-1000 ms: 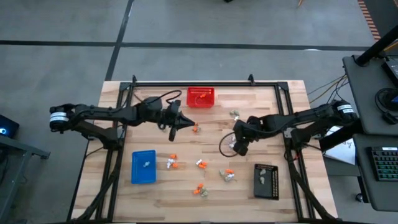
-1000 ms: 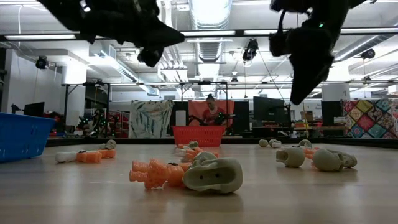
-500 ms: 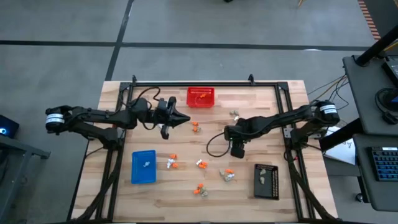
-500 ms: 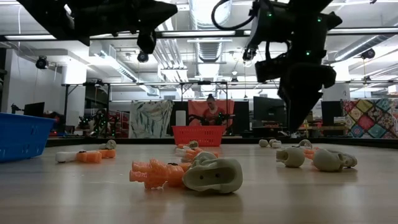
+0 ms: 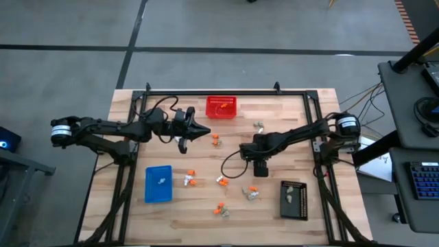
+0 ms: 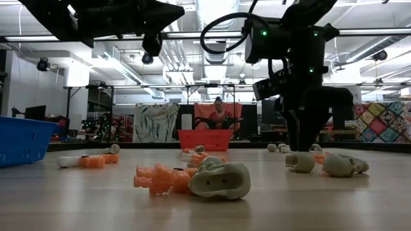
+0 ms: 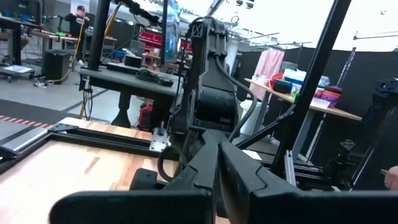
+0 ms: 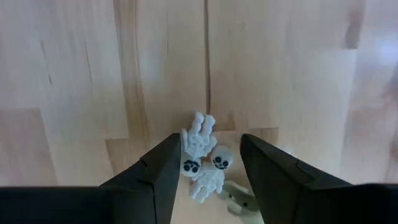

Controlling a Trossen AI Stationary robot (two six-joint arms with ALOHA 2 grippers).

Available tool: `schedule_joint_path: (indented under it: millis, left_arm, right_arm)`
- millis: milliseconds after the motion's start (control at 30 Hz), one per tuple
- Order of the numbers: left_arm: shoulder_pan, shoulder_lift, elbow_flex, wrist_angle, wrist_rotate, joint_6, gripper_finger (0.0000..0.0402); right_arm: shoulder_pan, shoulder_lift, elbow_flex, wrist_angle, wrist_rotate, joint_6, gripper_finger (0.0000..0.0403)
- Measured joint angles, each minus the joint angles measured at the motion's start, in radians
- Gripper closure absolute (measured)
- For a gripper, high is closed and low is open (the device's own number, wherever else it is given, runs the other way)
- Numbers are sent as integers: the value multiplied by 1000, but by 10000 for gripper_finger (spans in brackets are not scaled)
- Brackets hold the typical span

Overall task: Sort Halloween decoration
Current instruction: Put the white skeleton toy into the blue bin

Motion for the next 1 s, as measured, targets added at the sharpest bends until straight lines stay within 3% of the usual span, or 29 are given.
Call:
schedule_joint_path:
  millis: [300,700,1000]
  left_arm:
    - [0,0,-1,1,0,7,402]
    - [0,0,0,1,0,7,402]
    - [0,0,3,1,0,4,402]
  right_arm:
    - [0,41,1,14,-10,-1,265]
    - [1,37,0,26,-11,3,363]
    - [0,25,-3,36,-14,5,373]
